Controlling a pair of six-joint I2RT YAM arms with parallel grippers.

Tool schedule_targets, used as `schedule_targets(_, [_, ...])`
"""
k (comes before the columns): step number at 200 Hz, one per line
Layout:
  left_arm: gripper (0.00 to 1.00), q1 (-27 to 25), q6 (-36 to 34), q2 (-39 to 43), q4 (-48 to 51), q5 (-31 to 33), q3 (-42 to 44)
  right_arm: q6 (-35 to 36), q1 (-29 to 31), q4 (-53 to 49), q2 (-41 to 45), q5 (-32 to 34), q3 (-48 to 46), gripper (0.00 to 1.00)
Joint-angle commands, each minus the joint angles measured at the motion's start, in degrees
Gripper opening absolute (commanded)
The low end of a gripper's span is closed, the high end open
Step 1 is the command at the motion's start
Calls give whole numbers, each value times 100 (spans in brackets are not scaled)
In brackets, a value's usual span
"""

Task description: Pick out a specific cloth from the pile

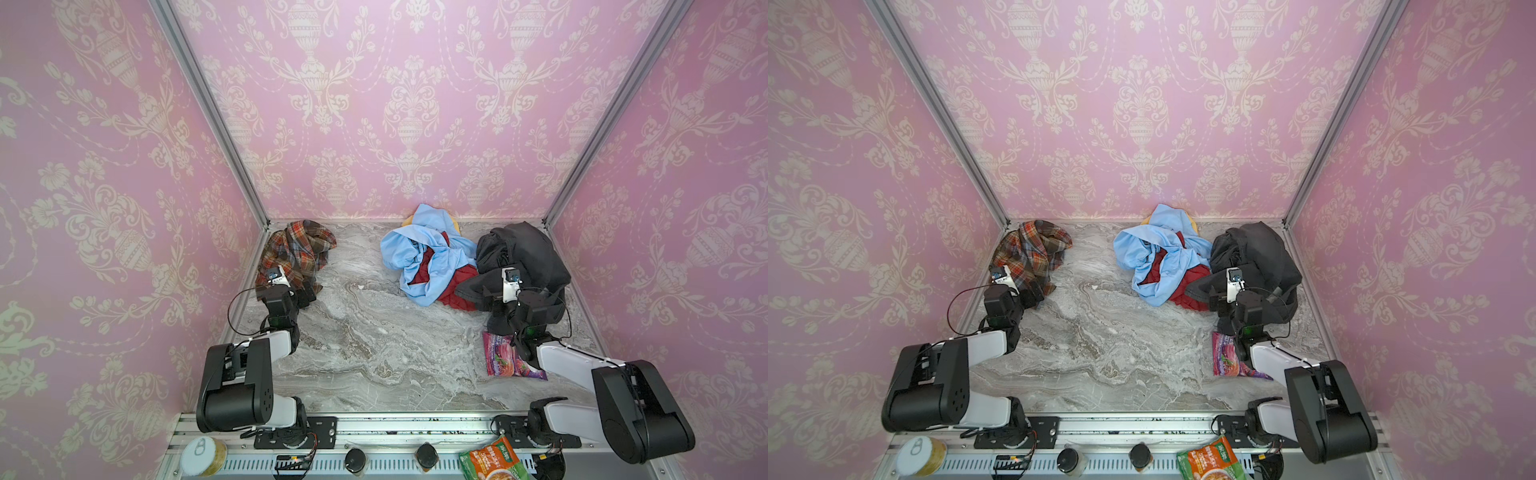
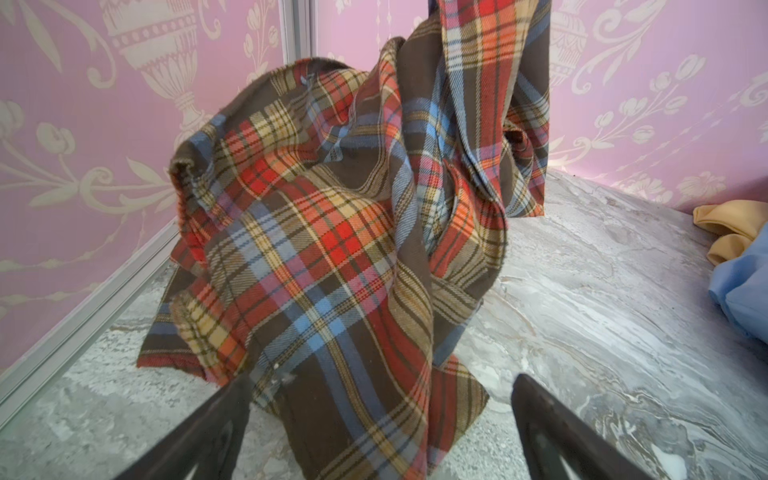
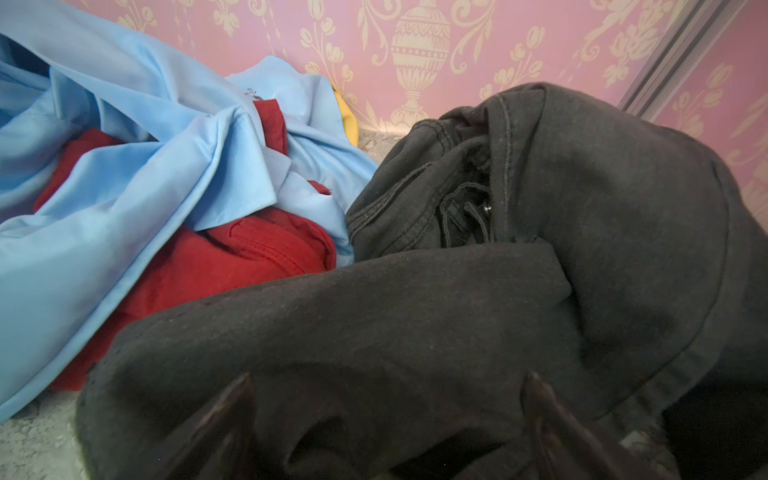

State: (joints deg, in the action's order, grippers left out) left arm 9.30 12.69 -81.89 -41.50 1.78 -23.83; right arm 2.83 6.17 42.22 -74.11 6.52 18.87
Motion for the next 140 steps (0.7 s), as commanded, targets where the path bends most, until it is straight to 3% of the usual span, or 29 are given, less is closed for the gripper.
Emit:
schedule_targets(1, [99,46,-209,69,-297,-100,-165,-251,-238,665,-379,-269,-23,100])
schedule_targets(40, [99,-20,-310,117,44,-146,11,-377,-408,1022,-921,-539,49,100])
schedule_targets(79, [99,-103,-378,-526,-1306,-20,497,-460,-515,1292,-1049,-648,-38,100])
schedule_targets(140, [99,-245,-598,-634,-1850,-148,735,-459,-517,2049,-1466,-680,-220,100])
